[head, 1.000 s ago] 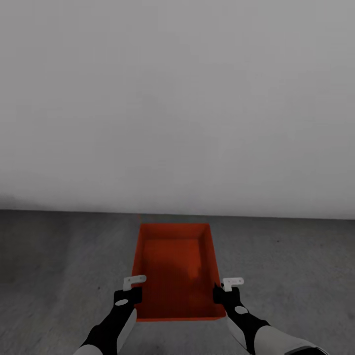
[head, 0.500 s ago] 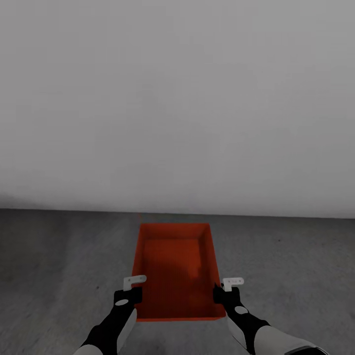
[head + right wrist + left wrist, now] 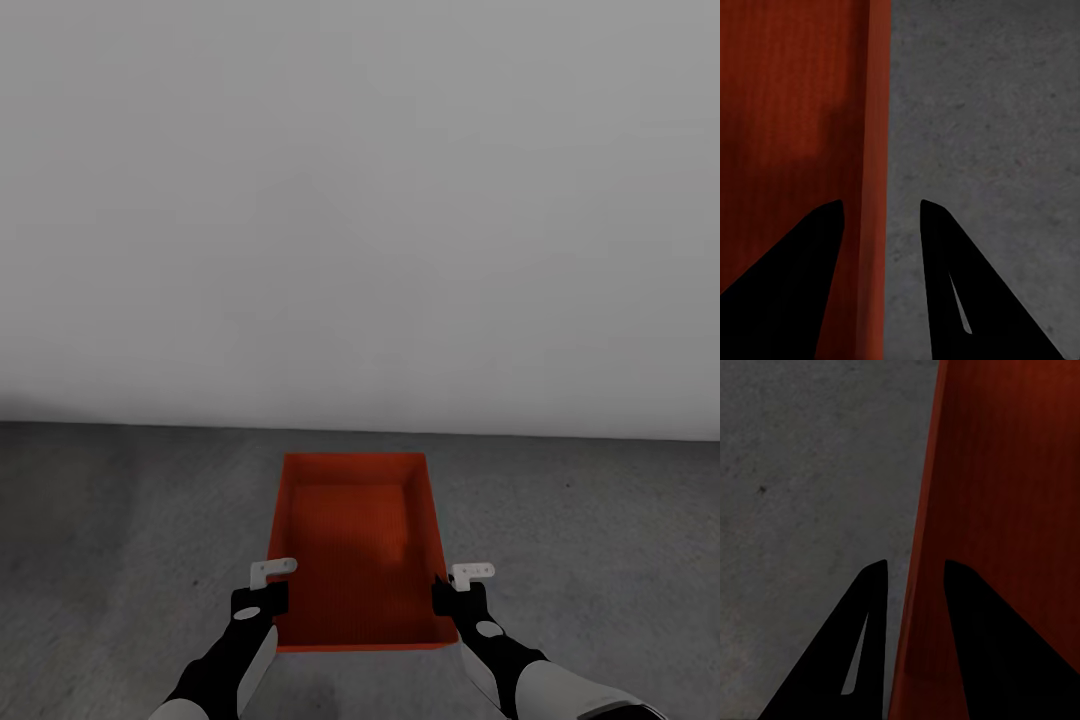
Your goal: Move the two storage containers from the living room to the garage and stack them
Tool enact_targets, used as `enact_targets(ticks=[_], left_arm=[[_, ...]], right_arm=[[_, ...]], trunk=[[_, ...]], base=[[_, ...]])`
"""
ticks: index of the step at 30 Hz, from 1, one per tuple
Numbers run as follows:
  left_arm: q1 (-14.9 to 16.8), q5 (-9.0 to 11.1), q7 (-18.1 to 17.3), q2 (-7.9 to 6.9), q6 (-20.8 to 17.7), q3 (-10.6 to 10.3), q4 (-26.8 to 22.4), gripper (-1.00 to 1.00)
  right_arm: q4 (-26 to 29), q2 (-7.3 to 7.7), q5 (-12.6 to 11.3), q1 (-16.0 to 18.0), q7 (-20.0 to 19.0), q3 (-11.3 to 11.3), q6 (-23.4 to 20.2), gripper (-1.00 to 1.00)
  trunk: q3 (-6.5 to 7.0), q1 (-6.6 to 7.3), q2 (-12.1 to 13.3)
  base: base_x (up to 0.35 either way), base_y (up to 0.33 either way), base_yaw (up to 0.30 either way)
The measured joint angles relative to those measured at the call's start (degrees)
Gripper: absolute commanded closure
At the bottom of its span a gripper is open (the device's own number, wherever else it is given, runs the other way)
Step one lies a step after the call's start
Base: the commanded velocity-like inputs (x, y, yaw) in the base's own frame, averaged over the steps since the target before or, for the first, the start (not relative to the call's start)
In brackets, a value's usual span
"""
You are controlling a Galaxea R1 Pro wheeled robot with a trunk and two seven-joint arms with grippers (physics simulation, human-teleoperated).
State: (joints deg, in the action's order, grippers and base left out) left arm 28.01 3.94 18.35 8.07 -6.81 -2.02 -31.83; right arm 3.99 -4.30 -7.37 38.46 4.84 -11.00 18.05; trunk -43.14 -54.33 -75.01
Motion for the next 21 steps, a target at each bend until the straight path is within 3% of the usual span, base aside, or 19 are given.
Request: enact_targets(ticks=[21], left_arm=[[0.0,0.0,0.0,0.00,0.0,0.0,0.0,1.00]], right_arm=[[0.0,0.00,0.0,0.0,0.0,0.0,0.0,1.00]], trunk=[[-3.77,-4.61,-8.4]], base=[[0.000,0.000,0.000]])
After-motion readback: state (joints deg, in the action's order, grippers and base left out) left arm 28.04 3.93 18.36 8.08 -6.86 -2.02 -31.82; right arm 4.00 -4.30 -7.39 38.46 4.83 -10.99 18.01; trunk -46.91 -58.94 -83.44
